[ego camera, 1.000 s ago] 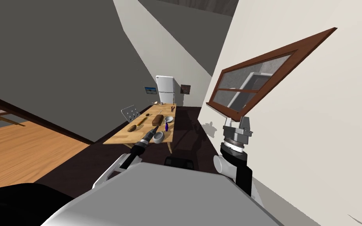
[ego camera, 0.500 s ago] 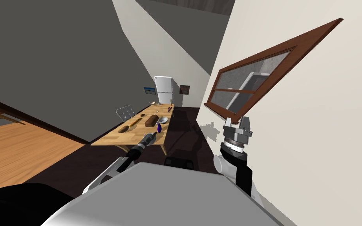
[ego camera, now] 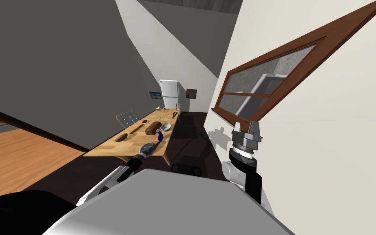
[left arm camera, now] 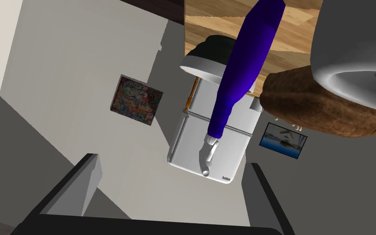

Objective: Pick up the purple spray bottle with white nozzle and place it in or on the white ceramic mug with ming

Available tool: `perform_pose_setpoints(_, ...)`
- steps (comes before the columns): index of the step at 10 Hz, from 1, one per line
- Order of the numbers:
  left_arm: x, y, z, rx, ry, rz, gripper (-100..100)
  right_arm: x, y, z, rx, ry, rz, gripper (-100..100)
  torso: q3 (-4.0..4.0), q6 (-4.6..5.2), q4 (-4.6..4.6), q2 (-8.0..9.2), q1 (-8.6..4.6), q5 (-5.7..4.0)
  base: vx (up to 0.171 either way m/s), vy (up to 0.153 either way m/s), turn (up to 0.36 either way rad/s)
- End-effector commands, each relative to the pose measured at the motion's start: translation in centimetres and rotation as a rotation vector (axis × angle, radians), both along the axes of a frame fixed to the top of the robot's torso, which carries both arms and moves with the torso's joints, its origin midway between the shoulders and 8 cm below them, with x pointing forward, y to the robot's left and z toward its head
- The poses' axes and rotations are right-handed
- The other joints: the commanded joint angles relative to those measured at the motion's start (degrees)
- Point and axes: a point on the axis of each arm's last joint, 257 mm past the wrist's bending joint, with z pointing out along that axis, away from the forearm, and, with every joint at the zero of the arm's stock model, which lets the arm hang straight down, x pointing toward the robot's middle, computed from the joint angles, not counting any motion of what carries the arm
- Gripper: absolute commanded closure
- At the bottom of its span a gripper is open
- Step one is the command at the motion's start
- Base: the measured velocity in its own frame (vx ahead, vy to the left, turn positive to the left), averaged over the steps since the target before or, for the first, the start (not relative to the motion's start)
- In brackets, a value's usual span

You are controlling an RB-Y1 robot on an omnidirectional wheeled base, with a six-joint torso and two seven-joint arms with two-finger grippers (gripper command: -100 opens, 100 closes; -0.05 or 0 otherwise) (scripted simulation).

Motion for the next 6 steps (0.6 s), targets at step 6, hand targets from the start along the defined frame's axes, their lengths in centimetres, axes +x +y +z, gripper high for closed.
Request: perform_pose_setpoints(6, -3.6, 5.0, -4.2, 0.196, 0.149, -0.041, -100, 0.0, 0.0, 0.0, 0.0, 0.0, 0.0, 0, -0.01, 0.01, -0.01, -0.01, 0.52, 0.12, 0.196, -0.016, 0.04)
